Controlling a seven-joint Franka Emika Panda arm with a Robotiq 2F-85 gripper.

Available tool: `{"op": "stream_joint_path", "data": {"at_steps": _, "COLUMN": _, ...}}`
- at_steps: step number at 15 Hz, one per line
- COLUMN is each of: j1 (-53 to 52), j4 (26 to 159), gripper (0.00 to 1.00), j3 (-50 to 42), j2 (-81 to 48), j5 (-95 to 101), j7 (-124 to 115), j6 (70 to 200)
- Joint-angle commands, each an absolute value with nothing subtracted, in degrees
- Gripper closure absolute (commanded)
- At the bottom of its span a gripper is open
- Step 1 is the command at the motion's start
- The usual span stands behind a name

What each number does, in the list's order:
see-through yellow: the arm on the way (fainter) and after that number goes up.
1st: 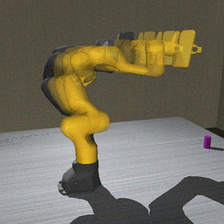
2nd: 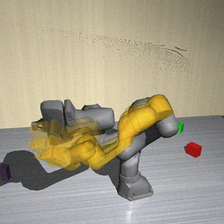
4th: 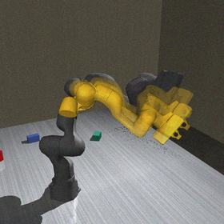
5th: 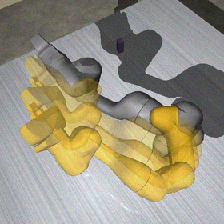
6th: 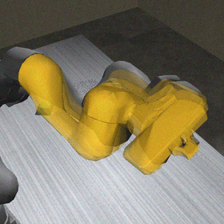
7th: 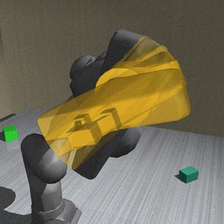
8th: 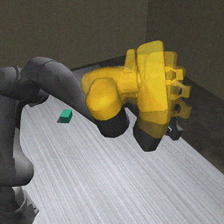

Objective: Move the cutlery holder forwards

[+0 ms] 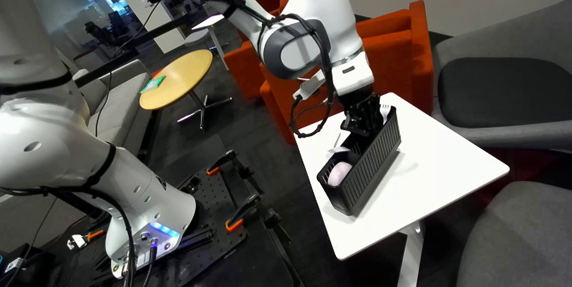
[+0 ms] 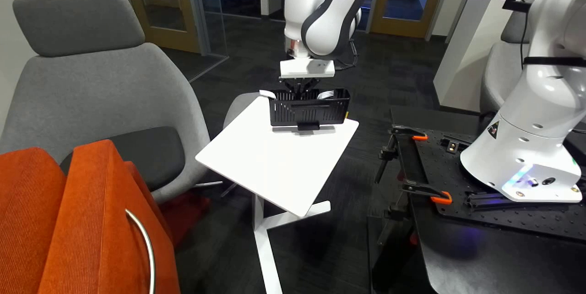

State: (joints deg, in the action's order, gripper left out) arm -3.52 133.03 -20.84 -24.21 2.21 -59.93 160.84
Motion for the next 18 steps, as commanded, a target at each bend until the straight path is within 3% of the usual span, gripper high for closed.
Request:
{"op": "stream_joint_path", "data": {"at_steps": 1, "j1": -3.28, "j4": 135.56, "gripper": 0.99, "j3": -21.85, "j2": -23.17, "j5": 1.78, "j7": -60.28, "j6": 163.57}}
{"op": "stream_joint_path", "data": {"at_steps": 8, "j1": -2.09, "j4": 135.58, "gripper": 0.99, "j3": -22.13, "j2": -26.51, "j5": 0.22, "j7": -58.13, "j6": 170.29}}
{"op": "stream_joint_path", "data": {"at_steps": 15, "j1": 4.99, "j4": 134.25, "gripper": 0.99, "j3": -15.29, "j2": -28.92, "j5": -8.45, "j7": -48.77, "j6": 173.68}}
{"op": "stream_joint_path", "data": {"at_steps": 16, "j1": 5.83, "j4": 134.03, "gripper": 0.97, "j3": -14.58, "j2": -28.87, "j5": -9.54, "j7": -47.22, "j6": 173.42}}
{"op": "stream_joint_path", "data": {"at_steps": 17, "j1": 6.34, "j4": 133.8, "gripper": 0.72, "j3": -14.15, "j2": -28.82, "j5": -10.49, "j7": -45.95, "j6": 173.08}}
{"op": "stream_joint_path", "data": {"at_steps": 18, "j1": 6.87, "j4": 133.64, "gripper": 0.7, "j3": -13.74, "j2": -28.76, "j5": -11.29, "j7": -44.66, "j6": 172.88}}
